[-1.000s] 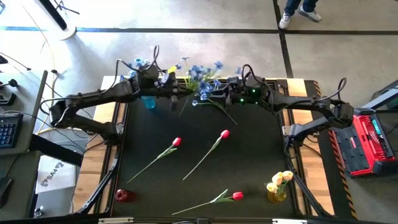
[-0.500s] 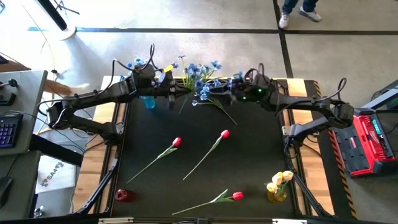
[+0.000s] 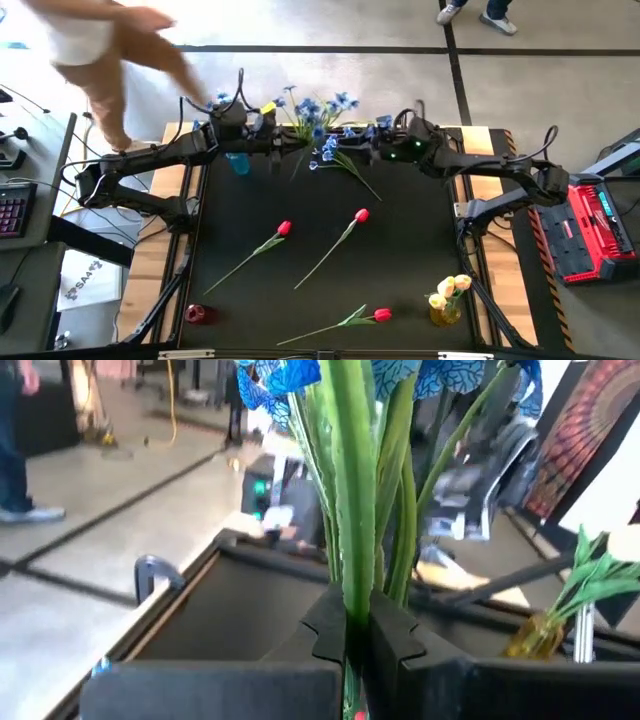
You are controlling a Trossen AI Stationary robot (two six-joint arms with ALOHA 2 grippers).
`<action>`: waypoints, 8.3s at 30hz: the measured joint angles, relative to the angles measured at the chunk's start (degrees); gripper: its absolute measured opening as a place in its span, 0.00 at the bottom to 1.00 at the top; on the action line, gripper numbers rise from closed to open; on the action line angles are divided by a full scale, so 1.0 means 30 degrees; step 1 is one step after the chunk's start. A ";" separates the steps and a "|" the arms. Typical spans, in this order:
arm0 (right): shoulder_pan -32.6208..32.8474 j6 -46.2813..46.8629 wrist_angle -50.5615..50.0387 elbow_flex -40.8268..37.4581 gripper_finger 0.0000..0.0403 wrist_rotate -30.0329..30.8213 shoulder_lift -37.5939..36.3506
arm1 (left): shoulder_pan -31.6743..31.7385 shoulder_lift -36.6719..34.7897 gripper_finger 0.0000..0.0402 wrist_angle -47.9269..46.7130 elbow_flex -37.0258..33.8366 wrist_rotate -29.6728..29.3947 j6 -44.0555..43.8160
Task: Sort flowers into vase by color
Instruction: Put the bottom blue flowers into the blue vase
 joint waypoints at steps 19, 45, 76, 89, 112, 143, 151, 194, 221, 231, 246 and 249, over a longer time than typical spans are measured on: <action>-0.0902 -0.2624 -0.8034 -0.0015 0.42 0.4212 0.0015 | -0.0033 -0.3236 0.00 -0.0679 -0.0084 -0.5198 0.3830; -0.2852 -0.4948 -0.8200 -0.0015 0.42 0.3155 0.0015 | -0.2178 -1.6743 0.00 0.8246 -1.4939 -1.5224 0.7734; -0.2852 -0.5443 -0.8885 -0.0015 0.42 0.2595 0.0022 | 0.1568 -1.8214 0.00 0.7365 -1.6871 -1.6194 0.7249; -0.2852 -0.5450 -0.8889 -0.0015 0.42 0.2275 0.0022 | 0.1963 -1.8200 0.00 0.8027 -1.6954 -1.5612 0.4970; -0.2845 -0.5800 -0.9081 -0.0015 0.42 0.2121 0.0022 | 0.1982 -1.8200 0.00 0.0855 -1.6946 -1.6304 0.1462; -0.2402 -0.4815 -1.0895 -0.0015 0.42 0.2899 0.1807 | 0.1974 -1.8195 0.06 -0.3140 -1.6929 -1.5097 -0.1333; -0.2415 -0.4576 -1.0892 -0.0015 0.42 0.2893 0.1807 | 0.1982 -1.8192 0.20 -0.3641 -1.6932 -1.4673 -0.1372; -0.2415 -0.4678 -1.0954 -0.0015 0.42 0.2041 0.1814 | 0.2004 -1.8200 0.62 -0.4909 -1.5773 -1.2546 -0.0796; -0.2422 -0.4374 -1.1092 -0.0015 0.42 0.1290 0.1814 | 0.2004 -1.8200 0.70 -0.5395 -1.5759 -1.2118 -0.0337; -0.2415 -0.4008 -1.1092 -0.0015 0.42 0.0619 0.1814 | 0.1996 -1.8200 0.70 -0.7171 -1.4765 -1.1690 -0.0703; -0.2291 -0.4143 -1.5105 -0.0036 0.42 0.1998 0.1814 | 0.1989 -1.8195 0.70 -0.9285 -1.2490 -0.9962 -0.3381; -0.2292 -0.4081 -1.6122 -0.0029 0.42 0.2112 0.1954 | 0.1989 -1.8095 0.70 -0.9922 -1.1840 -0.9374 -0.3814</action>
